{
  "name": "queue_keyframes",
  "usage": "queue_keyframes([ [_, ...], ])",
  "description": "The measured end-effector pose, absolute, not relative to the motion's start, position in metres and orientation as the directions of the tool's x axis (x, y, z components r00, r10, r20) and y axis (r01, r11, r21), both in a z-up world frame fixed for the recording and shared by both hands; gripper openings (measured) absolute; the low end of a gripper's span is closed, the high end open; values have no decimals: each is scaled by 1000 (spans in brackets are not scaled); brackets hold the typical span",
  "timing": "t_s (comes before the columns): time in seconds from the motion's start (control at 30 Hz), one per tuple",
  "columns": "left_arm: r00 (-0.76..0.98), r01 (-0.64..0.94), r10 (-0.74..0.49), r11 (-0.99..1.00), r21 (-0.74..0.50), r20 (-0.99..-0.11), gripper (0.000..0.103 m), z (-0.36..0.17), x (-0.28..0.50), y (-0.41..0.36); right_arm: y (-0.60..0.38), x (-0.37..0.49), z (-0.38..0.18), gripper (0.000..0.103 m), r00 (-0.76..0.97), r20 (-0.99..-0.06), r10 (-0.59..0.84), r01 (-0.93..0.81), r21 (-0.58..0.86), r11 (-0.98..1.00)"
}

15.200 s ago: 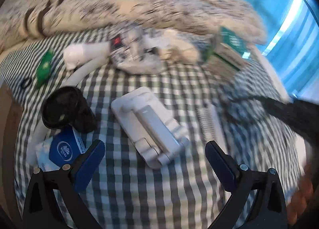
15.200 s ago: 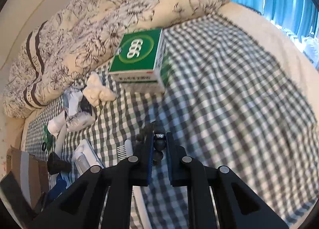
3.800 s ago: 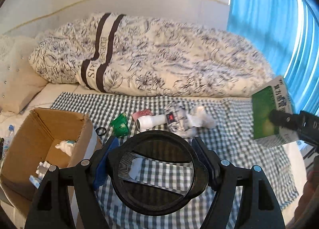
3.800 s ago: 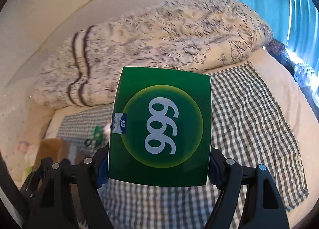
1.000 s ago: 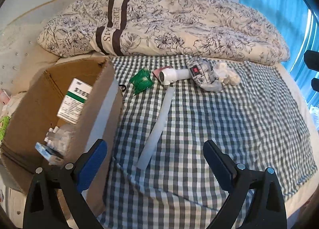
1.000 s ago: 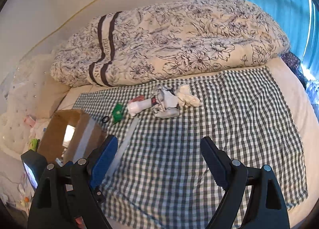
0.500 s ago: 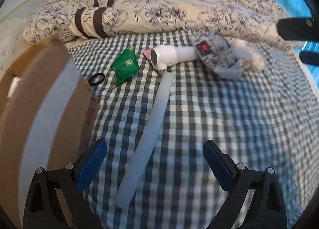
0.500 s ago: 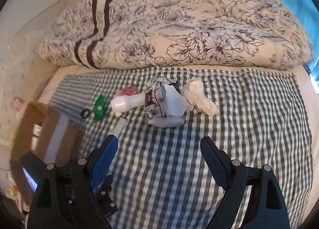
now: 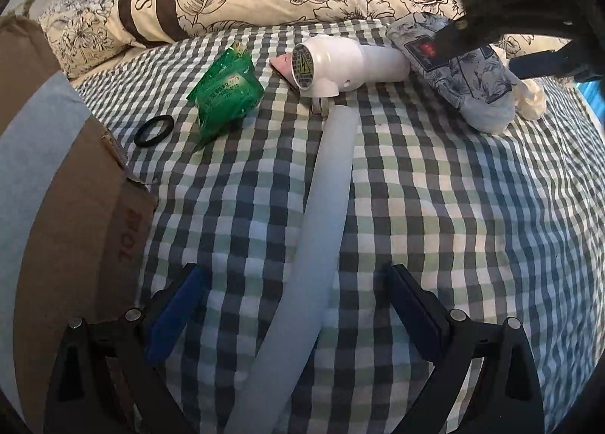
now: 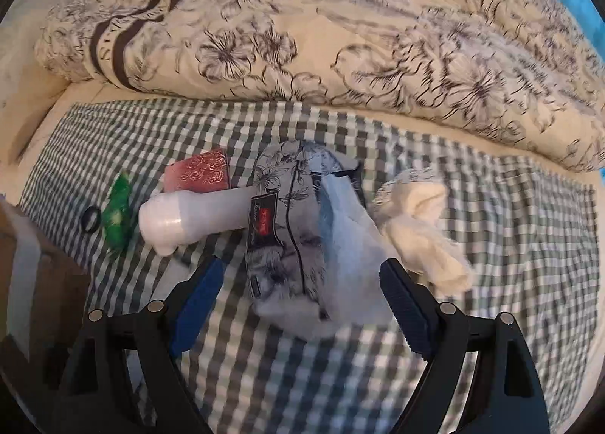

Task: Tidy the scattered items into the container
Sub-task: 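Withdraw both tools toward the bed and reach the hair dryer and floral pouch, then grasp the floral pouch with right tool while left tool grasps the white hose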

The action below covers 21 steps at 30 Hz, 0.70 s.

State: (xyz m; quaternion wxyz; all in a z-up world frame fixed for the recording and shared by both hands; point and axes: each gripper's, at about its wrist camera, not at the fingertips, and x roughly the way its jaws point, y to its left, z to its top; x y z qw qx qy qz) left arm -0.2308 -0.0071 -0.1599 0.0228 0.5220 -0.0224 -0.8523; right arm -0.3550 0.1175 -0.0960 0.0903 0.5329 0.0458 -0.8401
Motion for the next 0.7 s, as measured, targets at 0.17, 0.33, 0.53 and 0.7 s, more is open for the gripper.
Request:
queue_keyframes([
  [0.17,-449,22,-34,-999,27,-893,90,-159,-229,-10,112,-373,-126,58,-332,-940,-85,185,23,-982],
  [0.33,-456,26,-4,-1000,-9,-890,15,-149,-228,-12,121,-361,-118,32,-345,-932,-110,168,54,-984],
  [0.53,-449,50,12,-998,-38,-893,12,-136,-220,-10,143,-321,-80,30,-398,-901,-175,162,119,-980],
  [0.7,-486,38,13,-999,-36,-874,12,-108,-198,1,163,-280,-47,30,-424,-870,-251,161,200,-966],
])
